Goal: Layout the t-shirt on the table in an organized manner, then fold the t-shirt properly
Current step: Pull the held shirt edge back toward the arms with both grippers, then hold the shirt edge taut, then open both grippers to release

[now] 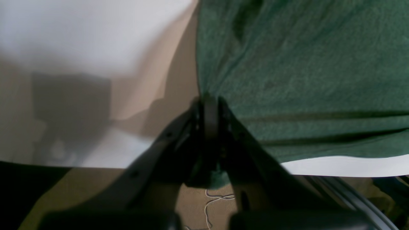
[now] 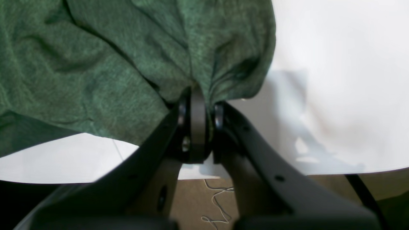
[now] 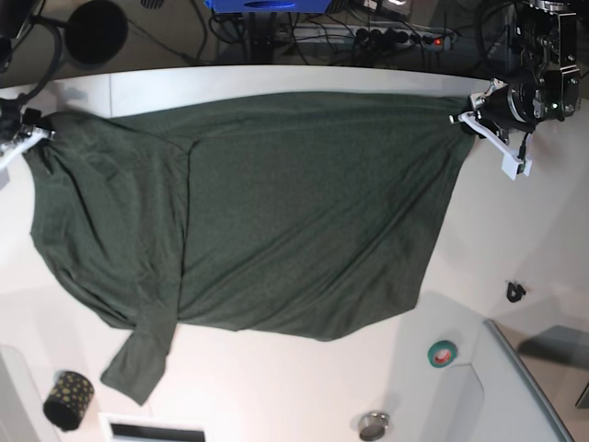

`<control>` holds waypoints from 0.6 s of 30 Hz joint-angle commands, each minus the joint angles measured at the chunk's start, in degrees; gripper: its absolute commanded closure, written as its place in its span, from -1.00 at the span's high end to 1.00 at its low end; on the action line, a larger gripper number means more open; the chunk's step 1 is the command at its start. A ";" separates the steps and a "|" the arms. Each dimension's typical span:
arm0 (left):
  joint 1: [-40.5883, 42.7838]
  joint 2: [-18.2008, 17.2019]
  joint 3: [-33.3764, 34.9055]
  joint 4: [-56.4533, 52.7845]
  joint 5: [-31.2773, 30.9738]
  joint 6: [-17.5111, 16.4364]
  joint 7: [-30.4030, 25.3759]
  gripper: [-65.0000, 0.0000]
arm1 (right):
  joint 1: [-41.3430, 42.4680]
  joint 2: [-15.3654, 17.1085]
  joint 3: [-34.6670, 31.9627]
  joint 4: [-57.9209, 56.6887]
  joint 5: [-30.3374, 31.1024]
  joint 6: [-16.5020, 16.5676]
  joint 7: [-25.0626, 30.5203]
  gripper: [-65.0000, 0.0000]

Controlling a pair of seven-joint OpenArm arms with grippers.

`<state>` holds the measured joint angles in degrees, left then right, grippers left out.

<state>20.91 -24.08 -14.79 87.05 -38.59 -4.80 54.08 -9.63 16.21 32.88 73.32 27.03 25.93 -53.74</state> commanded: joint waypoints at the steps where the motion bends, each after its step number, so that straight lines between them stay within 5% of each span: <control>1: 0.59 -1.02 -0.29 0.91 -0.14 -0.17 -0.33 -1.00 | -0.09 1.42 0.39 0.75 0.53 0.04 0.77 -1.00; 7: 1.47 -1.02 -0.64 0.91 -0.14 -0.17 -0.41 -1.00 | 0.00 1.07 0.57 0.75 -6.15 0.31 1.03 -1.00; 18: 2.61 -0.94 -0.29 1.00 -0.05 -0.17 -0.41 -1.00 | -0.44 0.98 0.57 0.75 -6.32 0.31 2.44 -1.00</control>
<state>23.18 -24.01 -14.79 87.07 -38.83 -4.80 54.08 -10.24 16.03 32.91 73.32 20.58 26.13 -52.01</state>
